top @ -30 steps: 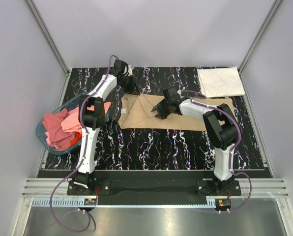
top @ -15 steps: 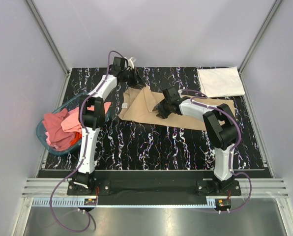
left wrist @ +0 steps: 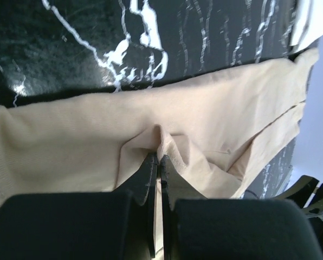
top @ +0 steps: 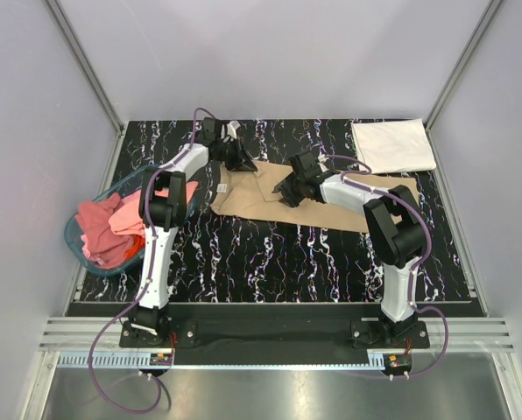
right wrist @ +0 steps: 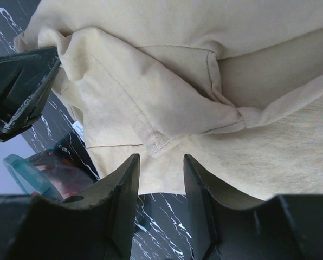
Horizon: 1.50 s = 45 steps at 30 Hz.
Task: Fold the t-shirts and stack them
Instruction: Fold the tshirt
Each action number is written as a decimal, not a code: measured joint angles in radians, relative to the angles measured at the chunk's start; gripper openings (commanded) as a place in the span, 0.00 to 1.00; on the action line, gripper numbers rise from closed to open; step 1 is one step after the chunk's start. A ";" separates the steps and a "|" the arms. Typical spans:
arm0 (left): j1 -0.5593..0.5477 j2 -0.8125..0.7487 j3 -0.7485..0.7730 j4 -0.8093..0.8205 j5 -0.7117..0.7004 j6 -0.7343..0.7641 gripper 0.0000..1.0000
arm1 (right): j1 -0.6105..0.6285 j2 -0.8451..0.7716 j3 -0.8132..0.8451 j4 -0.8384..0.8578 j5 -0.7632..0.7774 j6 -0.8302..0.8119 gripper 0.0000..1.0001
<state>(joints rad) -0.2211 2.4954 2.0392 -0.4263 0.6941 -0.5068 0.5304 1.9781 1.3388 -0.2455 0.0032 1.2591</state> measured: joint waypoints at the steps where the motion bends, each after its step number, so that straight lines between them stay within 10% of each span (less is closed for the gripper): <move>1: 0.000 0.000 0.000 0.014 0.008 -0.008 0.00 | 0.000 -0.003 0.000 0.000 0.004 0.000 0.45; 45: 0.000 0.125 0.079 0.353 0.163 -0.227 0.00 | 0.002 0.078 0.076 0.000 0.014 0.010 0.43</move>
<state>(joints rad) -0.2214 2.6205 2.1181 -0.0731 0.8570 -0.7341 0.5323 2.0560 1.4151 -0.2455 0.0174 1.2694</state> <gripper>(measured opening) 0.023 0.437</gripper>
